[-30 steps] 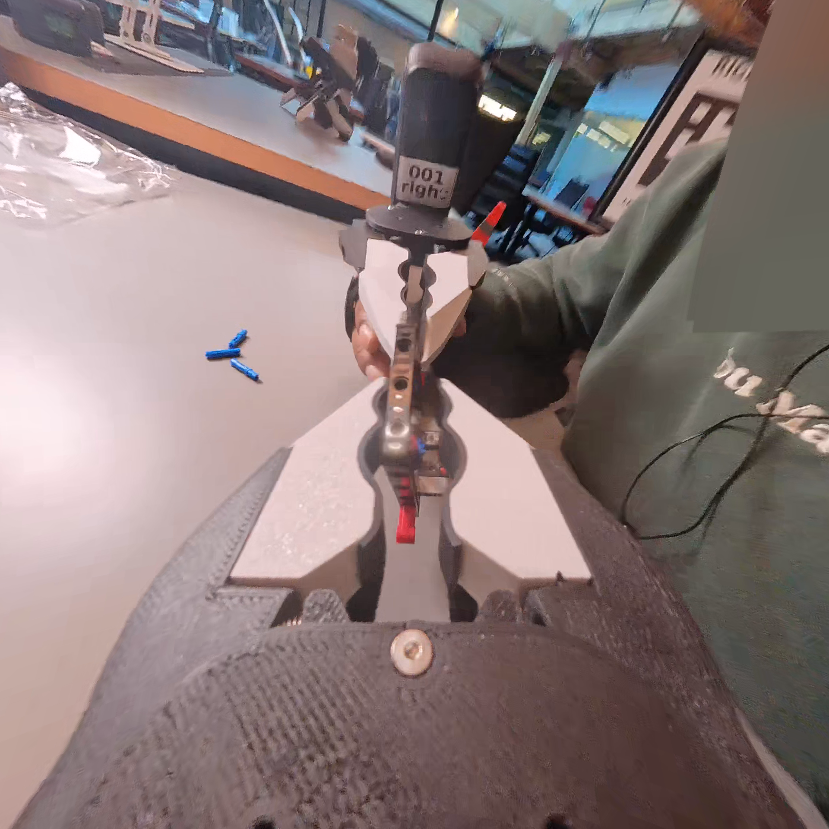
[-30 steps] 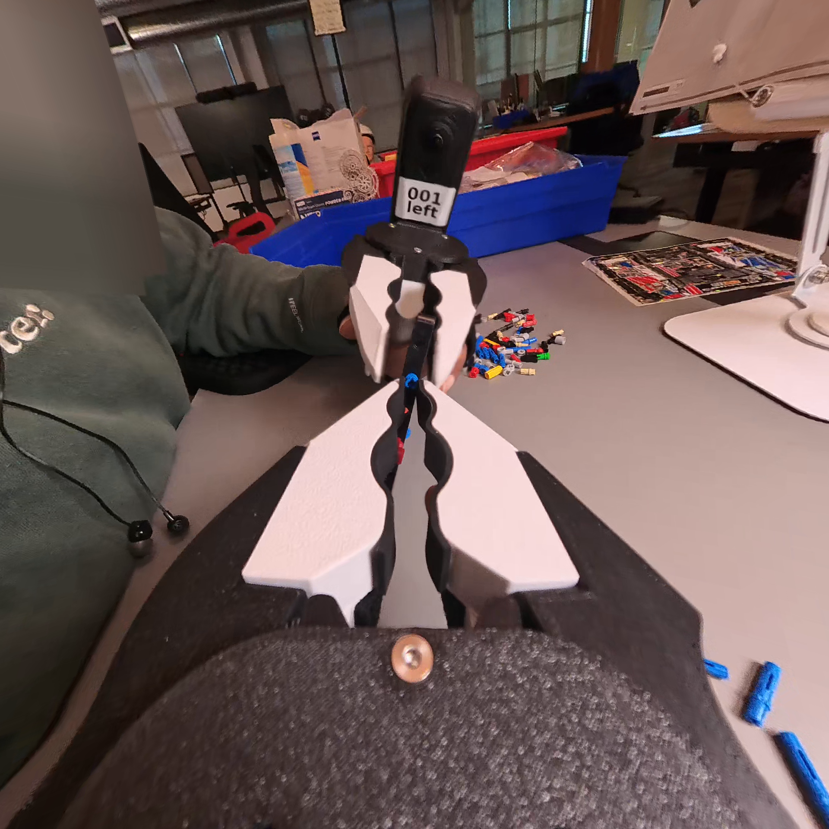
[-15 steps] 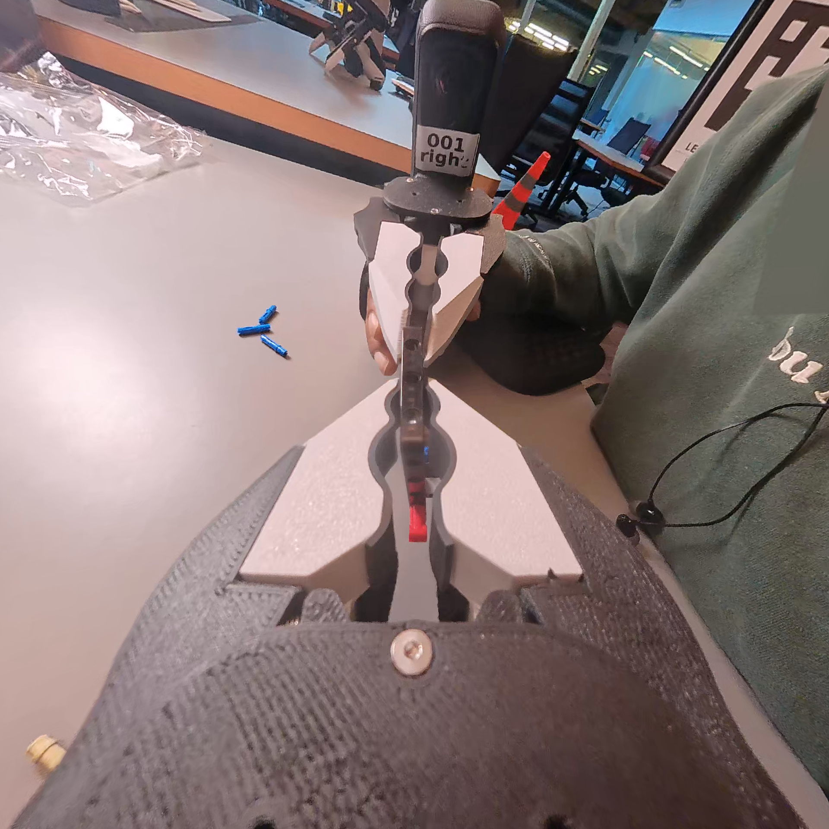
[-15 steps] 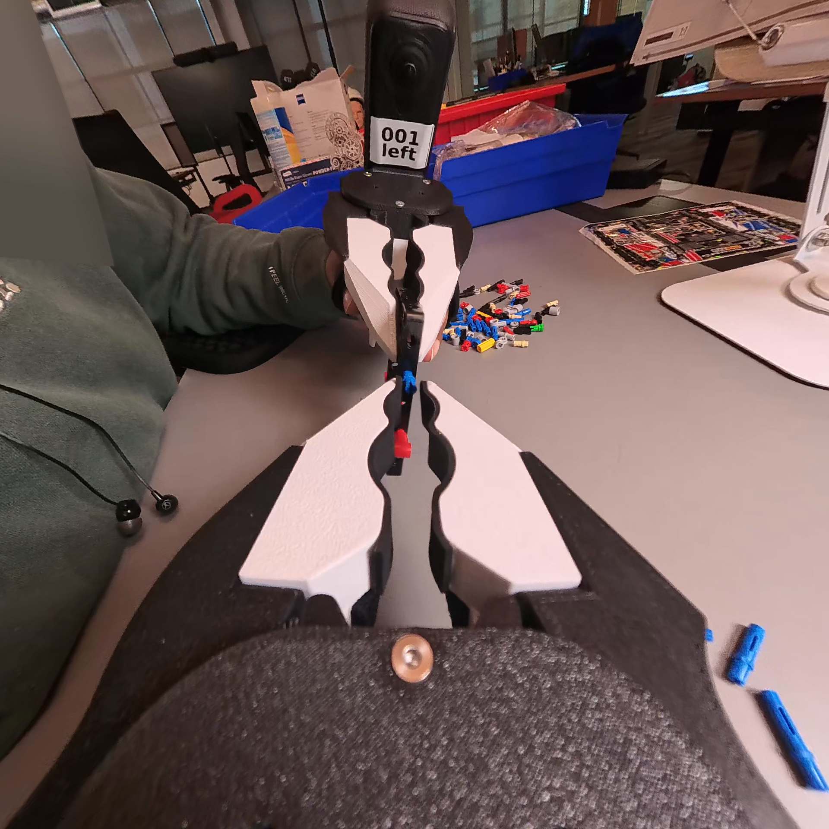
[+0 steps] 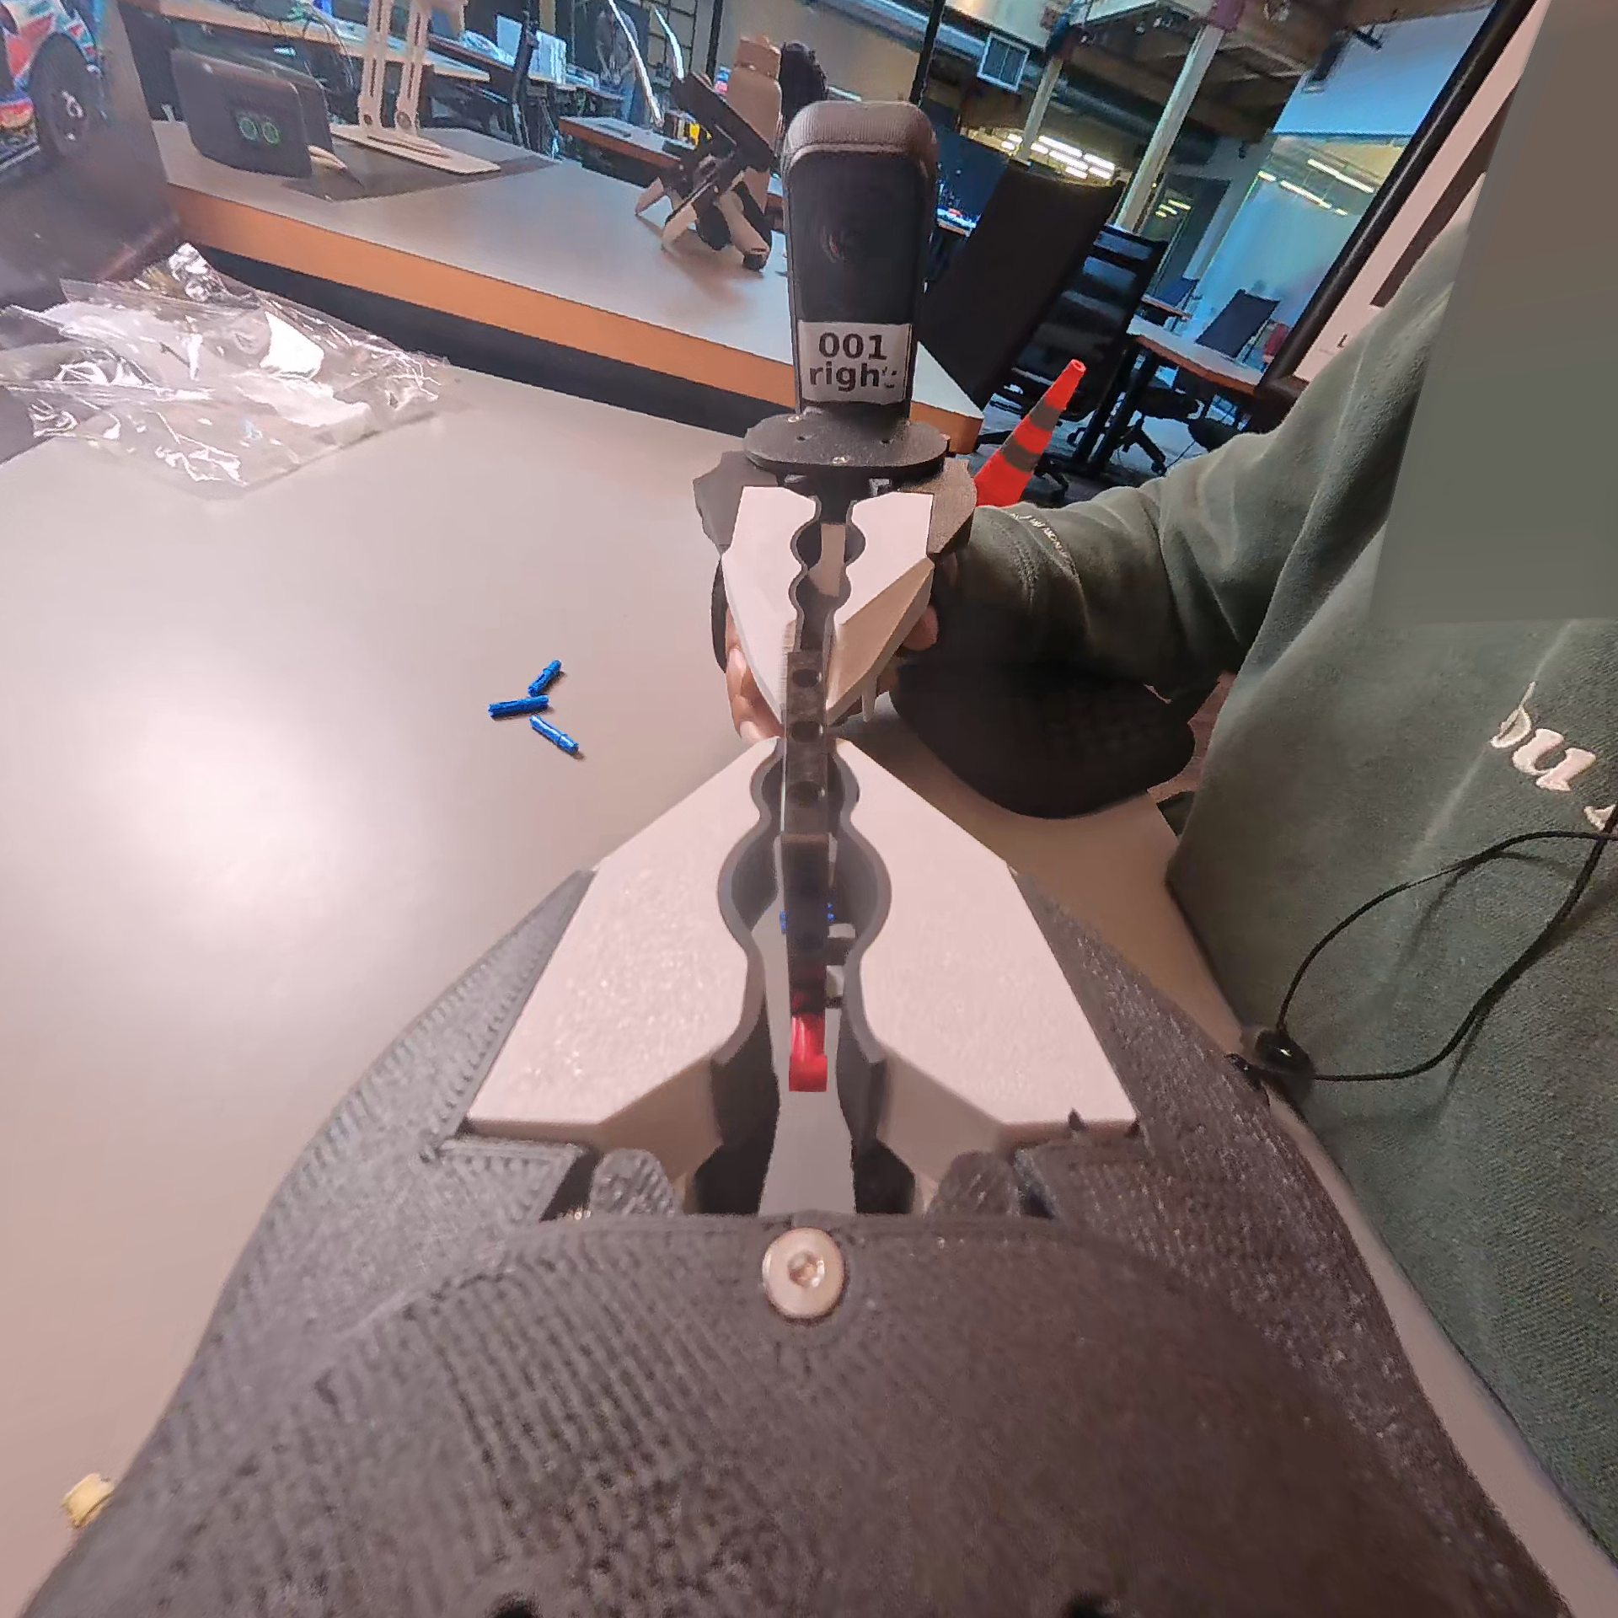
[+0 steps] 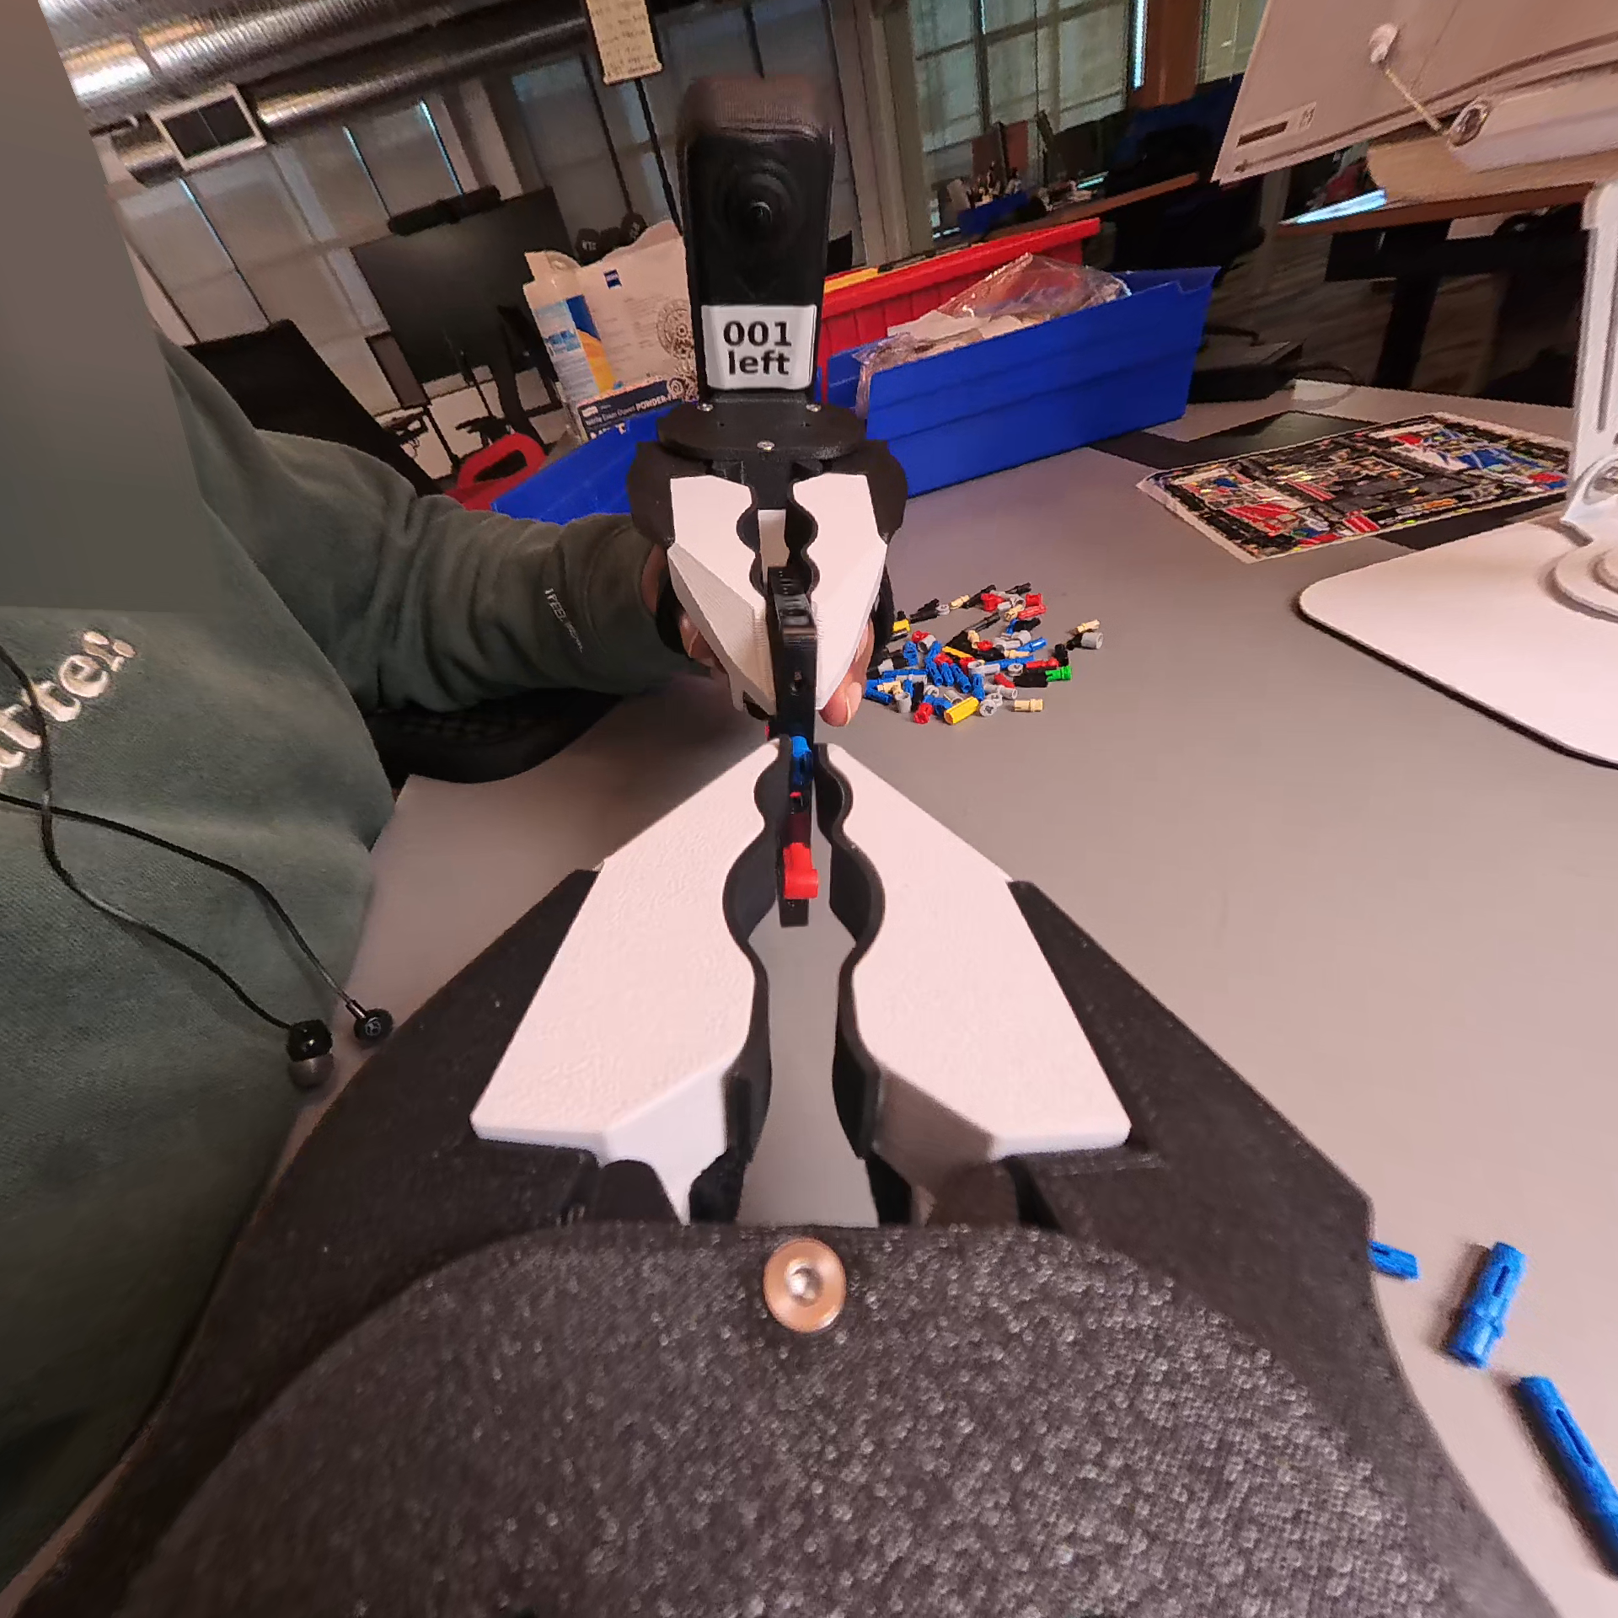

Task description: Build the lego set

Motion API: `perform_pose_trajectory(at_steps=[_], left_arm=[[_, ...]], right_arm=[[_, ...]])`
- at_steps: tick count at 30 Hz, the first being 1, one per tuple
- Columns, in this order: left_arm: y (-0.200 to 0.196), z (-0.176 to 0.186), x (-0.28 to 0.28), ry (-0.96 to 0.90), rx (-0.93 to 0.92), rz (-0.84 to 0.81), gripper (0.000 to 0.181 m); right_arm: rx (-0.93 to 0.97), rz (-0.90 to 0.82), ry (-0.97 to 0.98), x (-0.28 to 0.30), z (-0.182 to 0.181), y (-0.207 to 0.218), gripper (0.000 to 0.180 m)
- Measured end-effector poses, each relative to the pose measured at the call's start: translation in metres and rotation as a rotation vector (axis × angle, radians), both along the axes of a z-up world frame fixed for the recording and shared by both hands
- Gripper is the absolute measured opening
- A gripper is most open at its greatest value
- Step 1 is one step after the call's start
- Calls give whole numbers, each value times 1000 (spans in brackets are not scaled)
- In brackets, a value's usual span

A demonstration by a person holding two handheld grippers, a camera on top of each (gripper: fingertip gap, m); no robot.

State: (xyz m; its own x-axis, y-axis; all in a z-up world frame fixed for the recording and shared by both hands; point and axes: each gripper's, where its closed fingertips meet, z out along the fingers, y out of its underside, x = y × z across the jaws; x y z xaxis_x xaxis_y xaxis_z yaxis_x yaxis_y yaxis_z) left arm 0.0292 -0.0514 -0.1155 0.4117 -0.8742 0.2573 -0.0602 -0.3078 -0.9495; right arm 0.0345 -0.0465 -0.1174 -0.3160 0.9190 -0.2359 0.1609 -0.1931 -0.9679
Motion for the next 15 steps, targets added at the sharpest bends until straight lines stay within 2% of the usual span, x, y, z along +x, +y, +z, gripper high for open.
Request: perform_pose_trajectory(at_steps=[3, 10, 11, 13, 15], left_arm=[[0, 1, 1, -5, 6, 1, 5], [1, 5, 0, -37, -13, 7, 5], [1, 5, 0, -49, -21, 8, 7], [3, 9, -1, -89, -27, 20, 22], [3, 9, 0, -95, -41, 14, 15]], right_arm=[[16, -5, -6, 1, -3, 1, 7], [29, -1, 2, 1, 0, -1, 2], [37, -5, 0, 1, 0, -1, 2], [55, -1, -21, 0, -4, -2, 1], [73, -4, -29, -1, -6, -4, 1]])
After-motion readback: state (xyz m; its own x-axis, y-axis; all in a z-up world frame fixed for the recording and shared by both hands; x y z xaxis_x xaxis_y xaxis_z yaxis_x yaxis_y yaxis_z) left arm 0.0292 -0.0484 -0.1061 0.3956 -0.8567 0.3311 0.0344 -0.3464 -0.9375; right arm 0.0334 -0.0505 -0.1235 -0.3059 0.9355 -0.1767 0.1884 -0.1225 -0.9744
